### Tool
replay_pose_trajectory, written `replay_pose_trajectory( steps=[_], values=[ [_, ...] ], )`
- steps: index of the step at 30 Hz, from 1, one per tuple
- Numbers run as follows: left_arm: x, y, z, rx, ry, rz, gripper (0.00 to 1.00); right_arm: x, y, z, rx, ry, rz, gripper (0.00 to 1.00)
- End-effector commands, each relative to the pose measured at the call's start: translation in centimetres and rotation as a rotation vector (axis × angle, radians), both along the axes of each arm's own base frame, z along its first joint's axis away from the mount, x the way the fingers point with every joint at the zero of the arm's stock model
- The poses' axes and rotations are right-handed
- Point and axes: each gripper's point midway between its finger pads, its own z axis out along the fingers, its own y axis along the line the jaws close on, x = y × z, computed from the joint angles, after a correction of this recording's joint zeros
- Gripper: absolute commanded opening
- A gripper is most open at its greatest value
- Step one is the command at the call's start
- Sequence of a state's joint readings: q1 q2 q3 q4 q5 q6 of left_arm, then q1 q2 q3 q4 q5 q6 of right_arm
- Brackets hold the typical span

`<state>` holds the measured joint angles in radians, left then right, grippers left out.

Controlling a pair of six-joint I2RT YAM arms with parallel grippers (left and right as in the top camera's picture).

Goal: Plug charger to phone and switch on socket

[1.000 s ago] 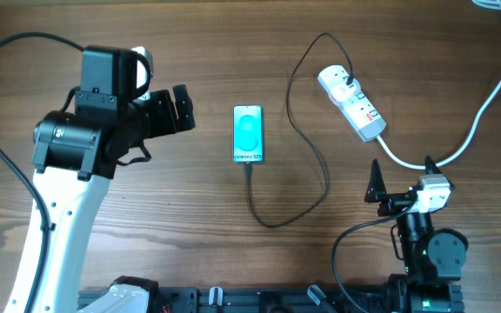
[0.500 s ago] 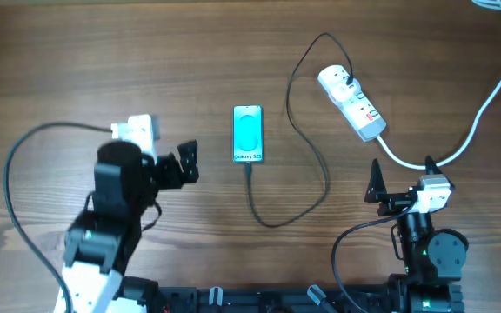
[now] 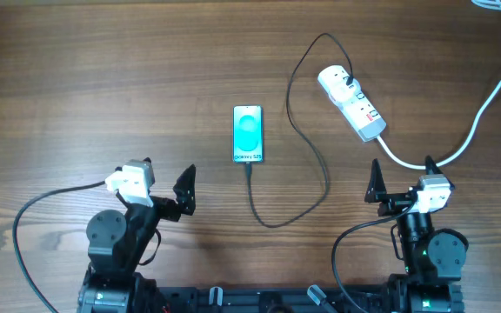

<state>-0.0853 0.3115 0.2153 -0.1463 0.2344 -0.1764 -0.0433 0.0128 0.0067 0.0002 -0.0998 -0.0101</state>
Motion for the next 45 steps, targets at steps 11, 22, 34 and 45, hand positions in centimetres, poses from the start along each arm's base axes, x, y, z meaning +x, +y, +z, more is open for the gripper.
replay_pose_trajectory(
  steps=[11, 22, 34, 45],
  values=[
    [-0.8, 1.5, 0.9, -0.003, -0.26, 0.052, 1.0, 0.0, 0.0, 0.2, -0.014, -0.011, -0.005, 1.0],
    [-0.3, 4.1, -1.0, 0.021, -0.197, 0.199, 1.0, 0.0, 0.0, 0.2, -0.014, -0.011, -0.005, 1.0],
    [-0.2, 6.7, -1.6, 0.258, -0.202, 0.317, 1.0, 0.0, 0.0, 0.2, -0.015, -0.011, -0.005, 1.0],
    [-0.3, 7.7, -1.5, 0.273, -0.201, 0.369, 1.0, 0.0, 0.0, 0.2, -0.015, -0.011, -0.005, 1.0]
  ],
)
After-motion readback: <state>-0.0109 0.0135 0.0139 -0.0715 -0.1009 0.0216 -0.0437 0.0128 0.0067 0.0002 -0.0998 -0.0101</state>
